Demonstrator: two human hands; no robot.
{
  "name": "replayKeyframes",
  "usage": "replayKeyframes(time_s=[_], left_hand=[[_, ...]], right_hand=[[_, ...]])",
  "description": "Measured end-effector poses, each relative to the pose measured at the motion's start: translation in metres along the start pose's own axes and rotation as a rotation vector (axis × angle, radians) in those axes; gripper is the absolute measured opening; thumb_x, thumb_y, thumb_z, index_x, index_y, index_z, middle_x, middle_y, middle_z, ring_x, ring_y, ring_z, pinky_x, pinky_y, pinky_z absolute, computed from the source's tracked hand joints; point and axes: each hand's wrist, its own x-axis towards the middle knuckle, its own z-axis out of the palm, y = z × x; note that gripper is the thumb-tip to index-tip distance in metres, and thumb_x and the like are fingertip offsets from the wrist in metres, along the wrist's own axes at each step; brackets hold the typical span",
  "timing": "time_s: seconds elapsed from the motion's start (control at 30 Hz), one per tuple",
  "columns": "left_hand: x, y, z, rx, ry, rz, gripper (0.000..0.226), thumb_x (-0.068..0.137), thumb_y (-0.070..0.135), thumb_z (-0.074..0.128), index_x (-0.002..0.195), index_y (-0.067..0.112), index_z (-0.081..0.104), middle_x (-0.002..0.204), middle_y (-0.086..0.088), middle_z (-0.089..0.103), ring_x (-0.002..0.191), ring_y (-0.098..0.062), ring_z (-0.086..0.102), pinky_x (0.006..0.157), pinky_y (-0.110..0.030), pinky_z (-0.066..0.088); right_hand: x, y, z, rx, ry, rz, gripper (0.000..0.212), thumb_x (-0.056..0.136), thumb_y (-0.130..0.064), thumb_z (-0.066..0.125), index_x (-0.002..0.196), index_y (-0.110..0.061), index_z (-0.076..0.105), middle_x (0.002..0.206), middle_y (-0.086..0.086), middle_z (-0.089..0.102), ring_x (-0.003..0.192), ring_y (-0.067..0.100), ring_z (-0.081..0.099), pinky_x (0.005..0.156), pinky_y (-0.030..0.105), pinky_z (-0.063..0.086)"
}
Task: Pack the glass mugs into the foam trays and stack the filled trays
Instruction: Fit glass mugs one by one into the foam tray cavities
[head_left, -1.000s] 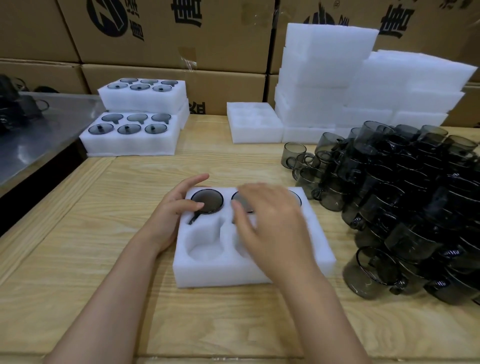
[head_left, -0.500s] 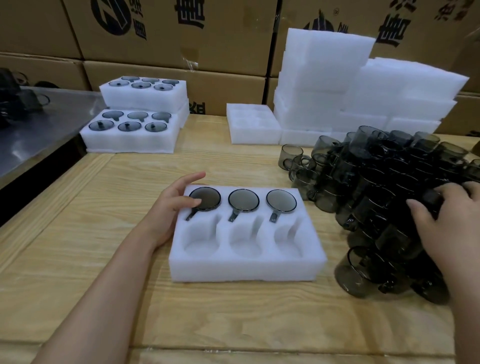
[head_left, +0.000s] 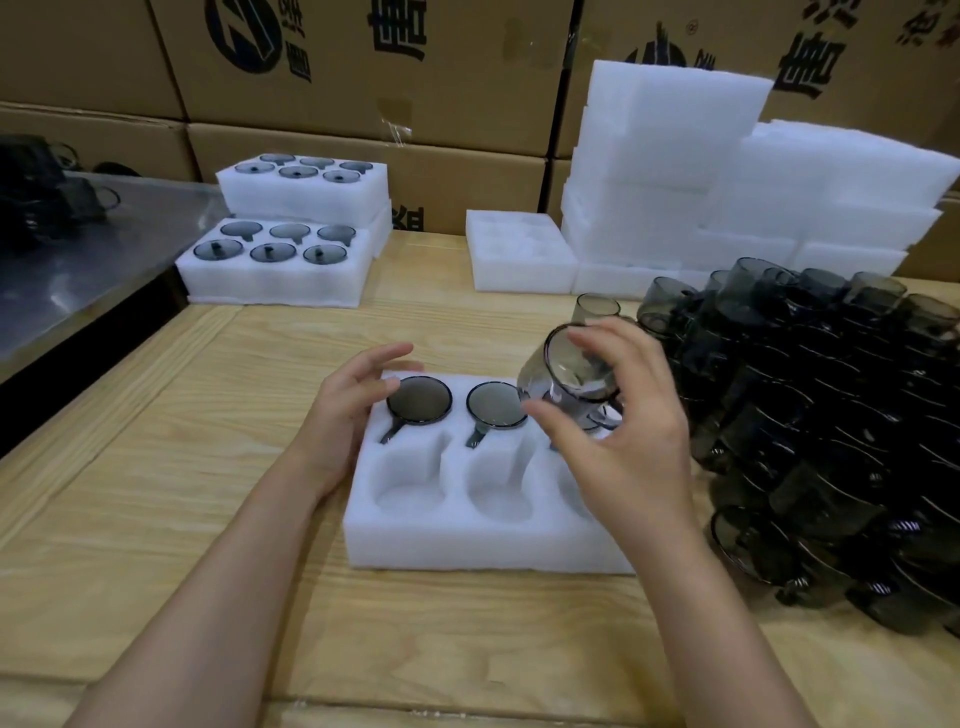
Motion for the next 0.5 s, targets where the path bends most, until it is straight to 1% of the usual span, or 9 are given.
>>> replayKeyframes(time_s=[0.1, 0.17, 0.23, 0.27, 0.33, 0.37, 0.4, 0.47, 0.5], left_hand=[[-0.007, 0.016, 0.004, 0.39, 0.052, 0.346, 0.044, 0.075, 0.022, 0.062, 0.118, 0.018, 0.059, 0.122, 0.0, 0.06, 0.121, -0.015, 0.053, 0.099, -0.02, 0.038], [-0.017, 0.026, 0.011, 0.553, -0.007, 0.514, 0.047, 0.078, 0.032, 0.061, 0.124, 0.023, 0.056, 0.127, 0.005, 0.059, 0.125, -0.012, 0.05, 0.105, -0.023, 0.035], [-0.025, 0.031, 0.024, 0.655, -0.126, 0.554, 0.057, 0.077, 0.032, 0.061, 0.132, 0.028, 0.049, 0.133, 0.009, 0.055, 0.129, -0.011, 0.047, 0.112, -0.035, 0.029], [-0.027, 0.03, 0.032, 0.736, -0.198, 0.541, 0.063, 0.076, 0.031, 0.062, 0.136, 0.033, 0.043, 0.136, 0.012, 0.052, 0.13, -0.006, 0.045, 0.116, -0.041, 0.022], [-0.029, 0.026, 0.042, 0.897, -0.32, 0.49, 0.074, 0.076, 0.027, 0.069, 0.138, 0.04, 0.032, 0.138, 0.019, 0.048, 0.126, 0.005, 0.043, 0.12, -0.046, 0.007], [-0.029, 0.025, 0.044, 0.932, -0.35, 0.464, 0.077, 0.076, 0.026, 0.073, 0.138, 0.042, 0.029, 0.137, 0.02, 0.048, 0.122, 0.009, 0.044, 0.12, -0.046, 0.006], [-0.029, 0.025, 0.045, 0.92, -0.359, 0.454, 0.077, 0.076, 0.029, 0.074, 0.136, 0.042, 0.028, 0.135, 0.022, 0.049, 0.119, 0.01, 0.045, 0.119, -0.046, 0.012], [-0.03, 0.028, 0.047, 0.818, -0.348, 0.472, 0.067, 0.075, 0.04, 0.072, 0.131, 0.043, 0.036, 0.129, 0.023, 0.054, 0.117, 0.008, 0.049, 0.111, -0.038, 0.032], [-0.03, 0.029, 0.048, 0.778, -0.342, 0.473, 0.063, 0.074, 0.04, 0.072, 0.128, 0.041, 0.041, 0.125, 0.02, 0.058, 0.116, 0.004, 0.053, 0.105, -0.032, 0.039]], right_hand=[[-0.004, 0.007, 0.004, -0.019, -0.054, -0.01, 0.056, 0.071, -0.012, 0.08, 0.122, -0.013, 0.056, 0.124, -0.007, 0.049, 0.118, 0.014, 0.046, 0.101, 0.034, 0.038], [-0.008, 0.007, 0.004, -0.09, -0.056, -0.034, 0.06, 0.07, -0.024, 0.077, 0.125, -0.021, 0.054, 0.125, -0.017, 0.048, 0.118, 0.01, 0.039, 0.101, 0.034, 0.036], [-0.011, 0.005, 0.004, -0.129, -0.079, -0.038, 0.064, 0.068, -0.034, 0.075, 0.127, -0.032, 0.049, 0.125, -0.028, 0.045, 0.114, 0.006, 0.033, 0.099, 0.033, 0.034], [-0.012, 0.006, 0.005, -0.114, -0.11, -0.059, 0.065, 0.069, -0.033, 0.075, 0.127, -0.034, 0.047, 0.126, -0.029, 0.044, 0.112, 0.003, 0.031, 0.099, 0.03, 0.032], [-0.015, 0.007, 0.006, -0.056, -0.171, -0.125, 0.065, 0.071, -0.021, 0.078, 0.128, -0.03, 0.046, 0.128, -0.021, 0.046, 0.112, -0.006, 0.031, 0.101, 0.019, 0.028], [-0.016, 0.008, 0.006, -0.033, -0.193, -0.143, 0.067, 0.072, -0.014, 0.078, 0.129, -0.027, 0.046, 0.129, -0.017, 0.046, 0.114, -0.008, 0.032, 0.101, 0.013, 0.026], [-0.017, 0.009, 0.007, -0.019, -0.214, -0.147, 0.069, 0.072, -0.009, 0.077, 0.13, -0.026, 0.045, 0.131, -0.014, 0.046, 0.116, -0.007, 0.033, 0.101, 0.01, 0.024], [-0.017, 0.01, 0.008, 0.01, -0.247, -0.143, 0.071, 0.073, -0.007, 0.075, 0.133, -0.025, 0.042, 0.133, -0.012, 0.044, 0.121, 0.001, 0.036, 0.104, 0.01, 0.023], [-0.017, 0.01, 0.008, 0.027, -0.259, -0.133, 0.072, 0.074, -0.008, 0.074, 0.135, -0.025, 0.04, 0.134, -0.012, 0.043, 0.124, 0.003, 0.037, 0.104, 0.01, 0.023]])
